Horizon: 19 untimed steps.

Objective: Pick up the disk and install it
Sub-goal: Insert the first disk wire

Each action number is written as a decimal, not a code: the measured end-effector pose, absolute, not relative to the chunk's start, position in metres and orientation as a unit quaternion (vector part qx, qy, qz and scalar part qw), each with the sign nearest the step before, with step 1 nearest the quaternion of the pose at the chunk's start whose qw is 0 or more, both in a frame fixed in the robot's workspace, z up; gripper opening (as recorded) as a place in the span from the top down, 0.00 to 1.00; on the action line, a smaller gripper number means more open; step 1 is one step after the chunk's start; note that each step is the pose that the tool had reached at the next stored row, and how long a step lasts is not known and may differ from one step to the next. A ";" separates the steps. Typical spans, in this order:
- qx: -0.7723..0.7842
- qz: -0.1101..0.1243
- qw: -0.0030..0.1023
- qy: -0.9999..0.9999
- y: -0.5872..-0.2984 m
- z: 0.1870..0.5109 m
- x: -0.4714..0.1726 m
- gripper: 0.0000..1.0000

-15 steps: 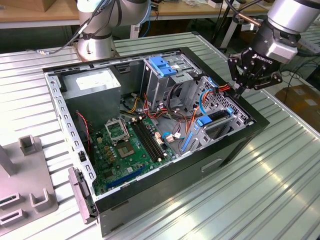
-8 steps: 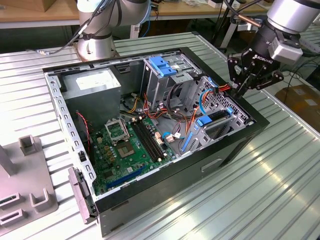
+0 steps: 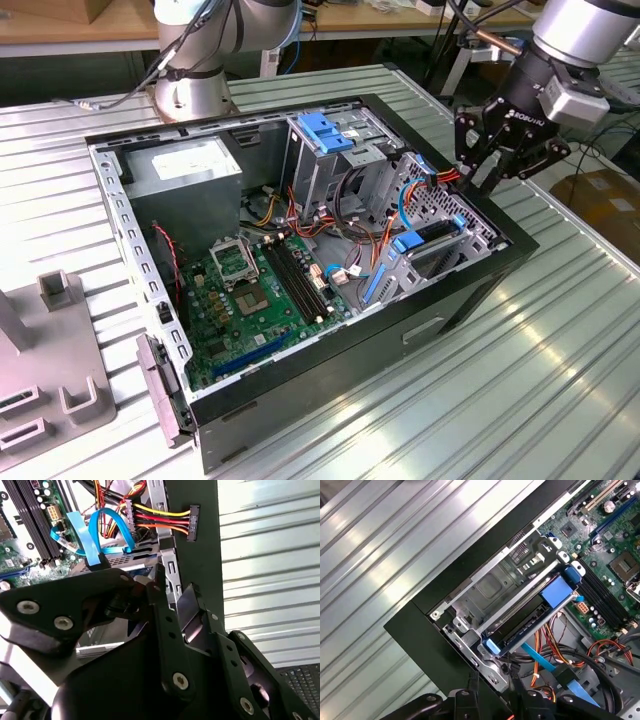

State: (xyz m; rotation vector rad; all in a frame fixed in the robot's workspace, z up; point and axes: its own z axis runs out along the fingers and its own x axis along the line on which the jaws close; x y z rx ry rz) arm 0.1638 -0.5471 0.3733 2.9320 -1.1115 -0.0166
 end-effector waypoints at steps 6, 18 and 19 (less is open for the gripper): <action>0.945 0.001 0.001 -0.329 -0.545 0.371 0.165 0.63; 0.972 0.026 -0.011 -0.233 -0.542 0.371 0.165 0.63; 0.973 0.026 -0.011 -0.227 -0.538 0.371 0.165 0.63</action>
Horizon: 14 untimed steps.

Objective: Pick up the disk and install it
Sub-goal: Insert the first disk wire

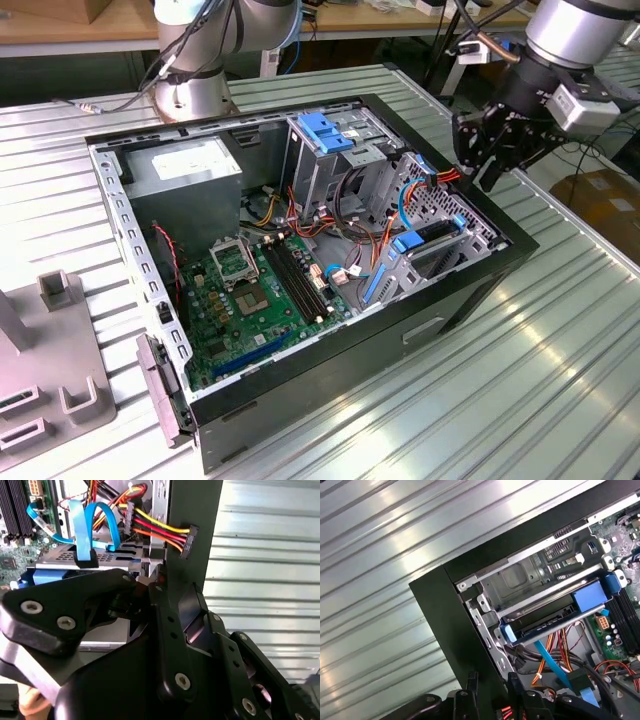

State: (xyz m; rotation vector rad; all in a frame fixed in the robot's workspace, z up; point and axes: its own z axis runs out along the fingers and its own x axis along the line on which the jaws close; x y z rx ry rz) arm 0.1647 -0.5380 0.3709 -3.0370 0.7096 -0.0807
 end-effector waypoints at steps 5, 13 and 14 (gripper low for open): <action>-0.980 -0.026 0.012 0.197 -0.527 0.369 0.165 0.63; -0.986 -0.036 0.013 0.160 -0.517 0.365 0.166 0.63; -0.986 -0.037 0.012 0.159 -0.517 0.365 0.166 0.63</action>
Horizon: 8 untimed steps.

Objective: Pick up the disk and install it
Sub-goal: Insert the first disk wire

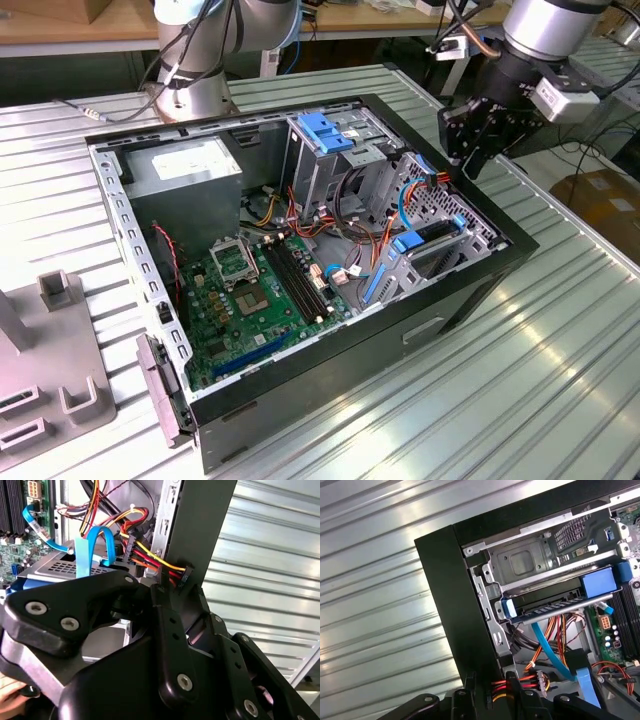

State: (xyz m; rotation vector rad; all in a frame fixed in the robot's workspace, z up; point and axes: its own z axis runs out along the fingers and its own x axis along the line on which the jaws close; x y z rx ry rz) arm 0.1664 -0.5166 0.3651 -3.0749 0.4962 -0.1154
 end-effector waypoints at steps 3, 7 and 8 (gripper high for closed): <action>-0.987 -0.041 0.010 0.155 -0.515 0.365 0.167 0.63; -0.988 -0.041 0.009 0.150 -0.515 0.365 0.167 0.78; -0.988 -0.042 0.007 0.149 -0.515 0.365 0.167 0.78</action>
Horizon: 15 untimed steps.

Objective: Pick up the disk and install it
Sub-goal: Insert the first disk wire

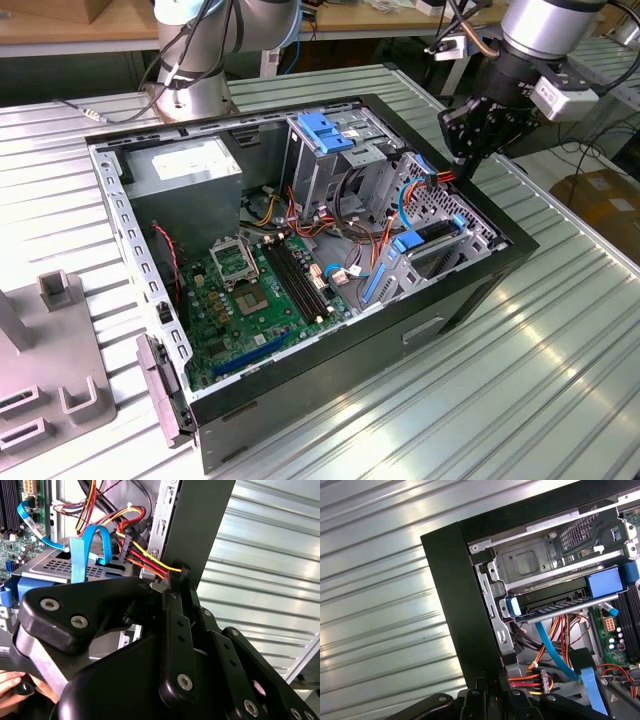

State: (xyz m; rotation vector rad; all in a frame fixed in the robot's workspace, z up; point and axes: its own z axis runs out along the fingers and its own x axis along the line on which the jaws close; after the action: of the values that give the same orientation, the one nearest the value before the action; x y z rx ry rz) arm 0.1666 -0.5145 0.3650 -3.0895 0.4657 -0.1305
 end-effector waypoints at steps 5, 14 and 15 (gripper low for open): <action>-0.989 -0.043 0.002 0.144 -0.514 0.365 0.167 0.78; -0.989 -0.043 0.002 0.140 -0.510 0.365 0.167 0.78; -0.989 -0.043 0.002 0.139 -0.510 0.365 0.167 0.78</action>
State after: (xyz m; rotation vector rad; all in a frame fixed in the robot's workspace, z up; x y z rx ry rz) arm 0.1667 -0.5101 0.3651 -3.1037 0.4376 -0.1348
